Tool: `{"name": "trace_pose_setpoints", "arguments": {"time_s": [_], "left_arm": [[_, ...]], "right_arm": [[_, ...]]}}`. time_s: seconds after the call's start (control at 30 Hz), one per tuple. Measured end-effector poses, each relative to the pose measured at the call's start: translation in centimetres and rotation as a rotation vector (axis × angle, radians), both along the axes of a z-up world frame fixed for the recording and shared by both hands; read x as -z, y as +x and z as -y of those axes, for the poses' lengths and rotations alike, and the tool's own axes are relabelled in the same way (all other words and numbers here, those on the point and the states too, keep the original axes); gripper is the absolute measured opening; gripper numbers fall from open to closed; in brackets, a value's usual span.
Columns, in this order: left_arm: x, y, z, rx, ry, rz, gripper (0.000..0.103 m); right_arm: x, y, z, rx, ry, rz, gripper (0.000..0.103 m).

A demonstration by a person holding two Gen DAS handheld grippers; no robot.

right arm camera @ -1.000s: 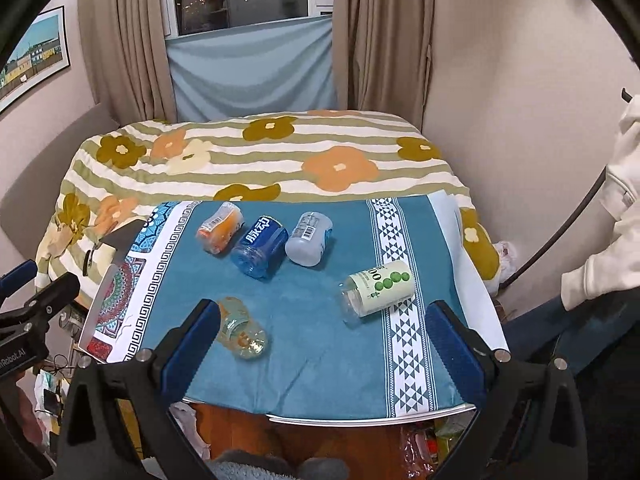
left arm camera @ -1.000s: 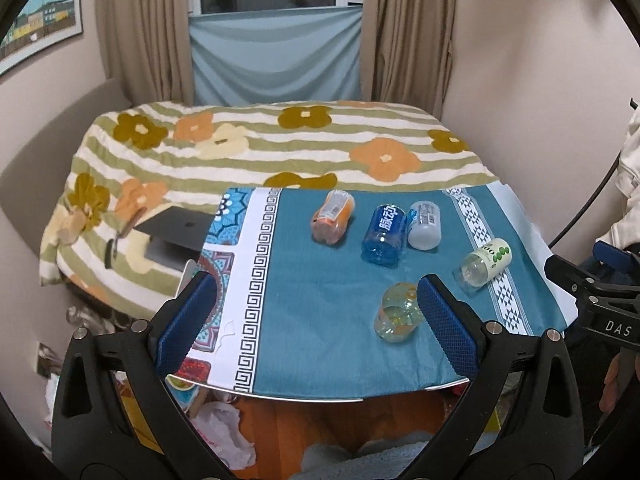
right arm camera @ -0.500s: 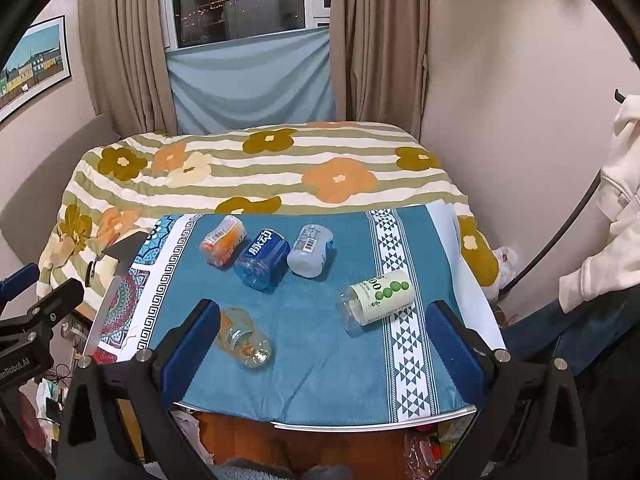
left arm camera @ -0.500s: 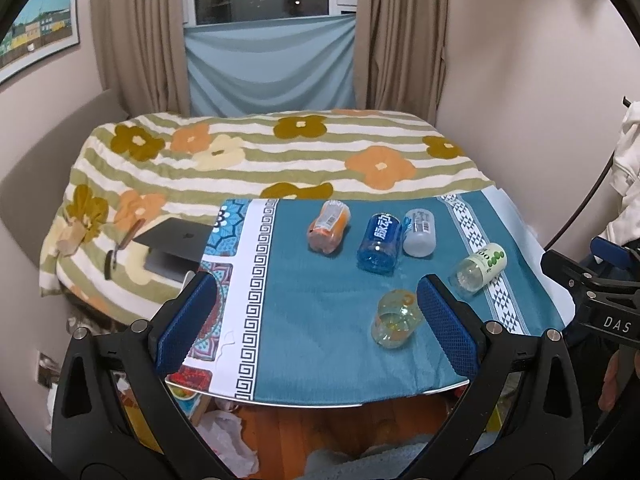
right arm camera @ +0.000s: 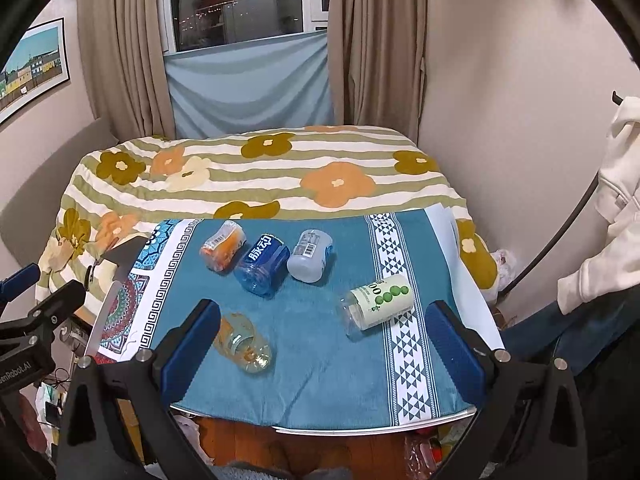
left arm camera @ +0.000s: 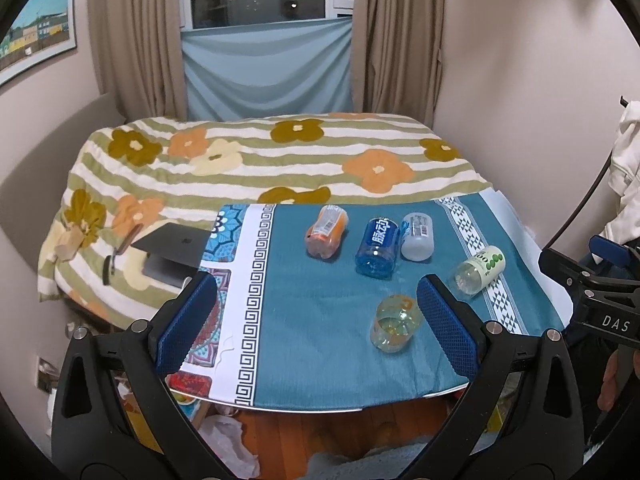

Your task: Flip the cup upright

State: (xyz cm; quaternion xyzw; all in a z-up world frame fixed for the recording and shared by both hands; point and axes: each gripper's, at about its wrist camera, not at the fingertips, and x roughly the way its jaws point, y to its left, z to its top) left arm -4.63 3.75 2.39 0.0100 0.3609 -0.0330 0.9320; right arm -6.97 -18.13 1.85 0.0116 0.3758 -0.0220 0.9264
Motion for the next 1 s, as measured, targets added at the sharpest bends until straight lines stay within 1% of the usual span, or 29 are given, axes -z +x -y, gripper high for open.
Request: {"name": "trace_pose_setpoints", "arguments": {"time_s": [0.73, 1.0], "left_arm": [[0.0, 1.3, -0.1, 0.01, -0.01, 0.009, 0.103], [0.2, 1.7, -0.4, -0.003, -0.022, 0.007, 0.103]], "right_arm": [[-0.3, 0.8, -0.2, 0.0, 0.0, 0.004, 0.102], [-0.3, 0.8, -0.2, 0.0, -0.001, 0.004, 0.102]]}}
